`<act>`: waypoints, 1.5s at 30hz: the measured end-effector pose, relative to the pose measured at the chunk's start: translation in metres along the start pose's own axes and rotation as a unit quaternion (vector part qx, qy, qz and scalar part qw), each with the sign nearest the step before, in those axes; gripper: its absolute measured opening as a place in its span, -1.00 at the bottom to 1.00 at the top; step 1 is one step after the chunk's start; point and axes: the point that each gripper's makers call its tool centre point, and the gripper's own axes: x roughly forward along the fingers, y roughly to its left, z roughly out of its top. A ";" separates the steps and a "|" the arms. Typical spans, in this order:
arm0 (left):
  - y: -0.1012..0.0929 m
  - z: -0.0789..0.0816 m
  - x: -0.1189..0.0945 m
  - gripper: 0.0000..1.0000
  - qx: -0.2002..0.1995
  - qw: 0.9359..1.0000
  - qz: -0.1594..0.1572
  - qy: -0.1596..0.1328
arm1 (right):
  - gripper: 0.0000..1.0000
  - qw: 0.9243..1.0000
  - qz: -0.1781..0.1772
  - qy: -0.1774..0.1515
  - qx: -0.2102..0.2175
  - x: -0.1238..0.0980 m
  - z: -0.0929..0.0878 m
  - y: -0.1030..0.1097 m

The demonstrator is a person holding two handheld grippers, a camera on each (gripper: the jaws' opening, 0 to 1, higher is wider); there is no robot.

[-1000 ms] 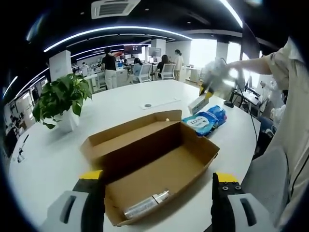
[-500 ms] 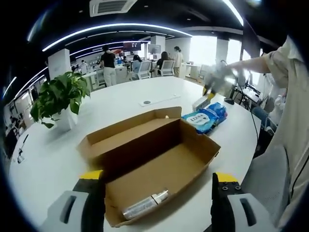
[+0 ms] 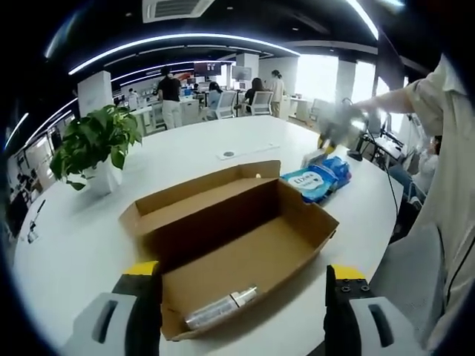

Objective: Operate the shoe box by opening the lid, removing the specified soft item, and placing it in the target area until the item is outside and the box remains undamaged.

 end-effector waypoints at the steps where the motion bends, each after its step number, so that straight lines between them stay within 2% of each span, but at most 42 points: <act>1: 0.000 -0.001 0.000 0.86 -0.001 1.000 0.001 0.000 | -0.68 1.000 -0.003 0.004 -0.003 0.001 -0.004 -0.001; 10: -0.004 -0.004 0.002 0.84 -0.007 1.000 0.000 0.003 | -0.68 1.000 -0.007 0.013 -0.009 0.006 -0.018 -0.001; 35: -0.004 -0.003 0.002 0.79 -0.001 1.000 -0.005 0.003 | -0.67 0.999 -0.018 0.019 -0.024 0.005 -0.021 -0.004; 45: 0.000 -0.005 -0.001 0.78 0.004 1.000 -0.003 0.008 | -0.64 0.999 -0.038 0.010 -0.010 0.004 -0.019 -0.010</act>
